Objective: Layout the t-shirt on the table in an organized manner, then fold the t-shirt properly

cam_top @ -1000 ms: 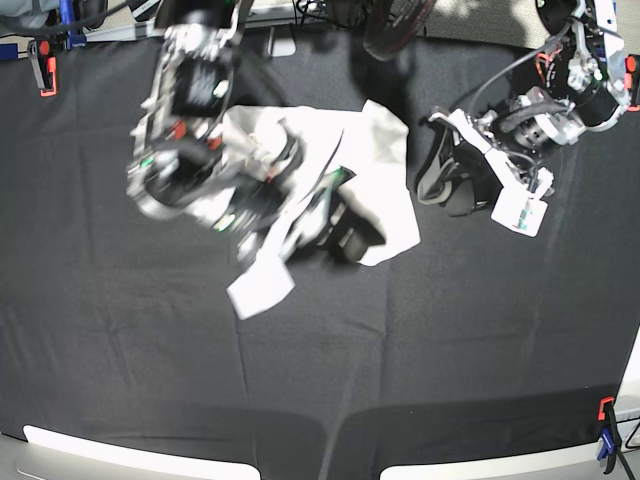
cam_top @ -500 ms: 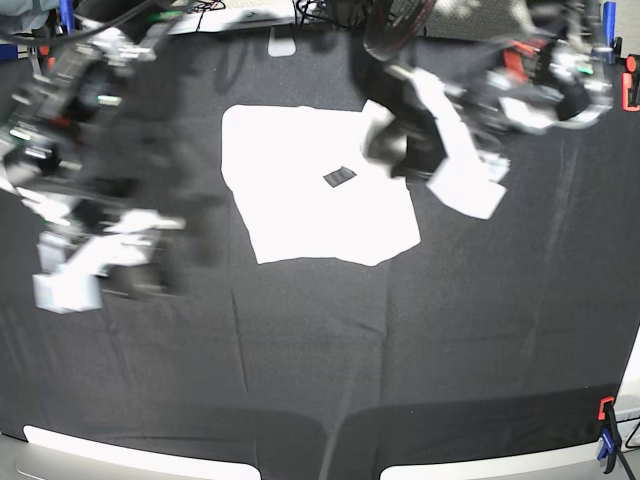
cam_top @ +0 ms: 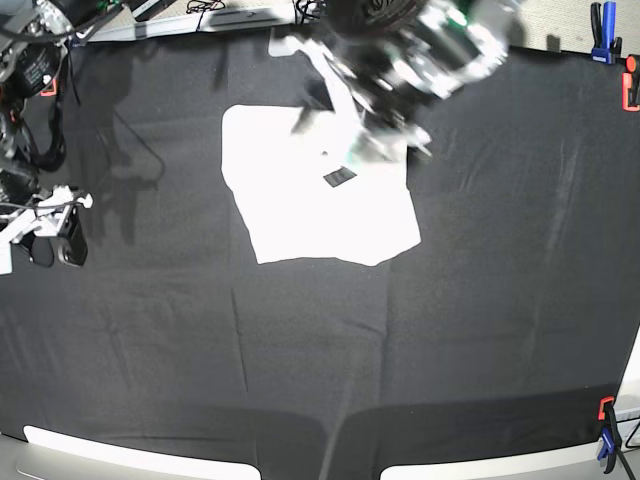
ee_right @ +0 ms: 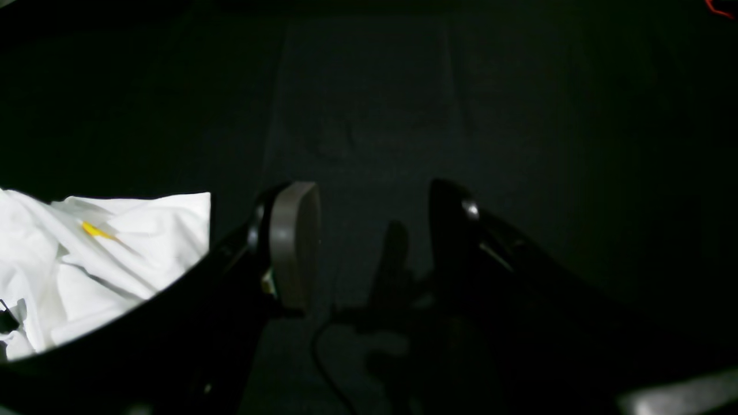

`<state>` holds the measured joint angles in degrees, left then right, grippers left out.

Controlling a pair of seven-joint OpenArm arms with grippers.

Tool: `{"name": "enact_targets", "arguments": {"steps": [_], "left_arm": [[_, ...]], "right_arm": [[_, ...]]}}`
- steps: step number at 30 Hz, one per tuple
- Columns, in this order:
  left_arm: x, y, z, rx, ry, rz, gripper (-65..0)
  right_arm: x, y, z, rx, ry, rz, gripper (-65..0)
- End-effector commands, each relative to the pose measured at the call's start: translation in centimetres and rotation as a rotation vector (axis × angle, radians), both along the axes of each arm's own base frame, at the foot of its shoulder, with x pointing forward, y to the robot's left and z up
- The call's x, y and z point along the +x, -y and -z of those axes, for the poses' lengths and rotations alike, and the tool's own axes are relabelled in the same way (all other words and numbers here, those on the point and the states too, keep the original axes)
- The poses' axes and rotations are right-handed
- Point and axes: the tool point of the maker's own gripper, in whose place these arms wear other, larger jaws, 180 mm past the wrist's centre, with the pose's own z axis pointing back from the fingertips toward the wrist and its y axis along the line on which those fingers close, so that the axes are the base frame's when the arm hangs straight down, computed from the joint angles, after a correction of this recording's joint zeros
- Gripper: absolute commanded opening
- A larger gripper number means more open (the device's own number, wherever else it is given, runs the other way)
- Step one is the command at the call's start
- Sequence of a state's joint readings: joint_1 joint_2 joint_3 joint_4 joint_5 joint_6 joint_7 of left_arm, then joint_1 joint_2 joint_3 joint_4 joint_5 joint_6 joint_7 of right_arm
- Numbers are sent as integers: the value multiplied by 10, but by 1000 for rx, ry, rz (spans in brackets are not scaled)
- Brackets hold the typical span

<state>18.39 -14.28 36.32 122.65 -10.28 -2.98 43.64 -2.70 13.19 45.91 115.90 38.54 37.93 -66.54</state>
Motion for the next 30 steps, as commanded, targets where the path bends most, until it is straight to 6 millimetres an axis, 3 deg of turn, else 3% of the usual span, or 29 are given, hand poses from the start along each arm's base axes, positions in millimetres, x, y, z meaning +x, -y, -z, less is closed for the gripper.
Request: {"name": "enact_targets", "arguments": {"steps": [1, 4, 9, 15, 22, 30], "left_arm": [[-1, 8, -14, -48, 28, 4, -417], [0, 18, -16, -62, 16, -36, -417], [24, 5, -11, 10, 52, -202, -417], [21, 4, -3, 29, 23, -197, -417], [10, 16, 31, 20, -94, -174, -417], [15, 16, 30, 20, -70, -183, -417]], "right_arm": [[5, 0, -18, -20, 63, -13, -349], [5, 0, -18, -20, 62, -13, -349], [5, 0, -18, -20, 62, -13, -349], [5, 0, -18, -18, 64, -15, -349], [5, 0, -18, -18, 64, -15, -349], [5, 0, -18, -18, 64, -15, -349]]}}
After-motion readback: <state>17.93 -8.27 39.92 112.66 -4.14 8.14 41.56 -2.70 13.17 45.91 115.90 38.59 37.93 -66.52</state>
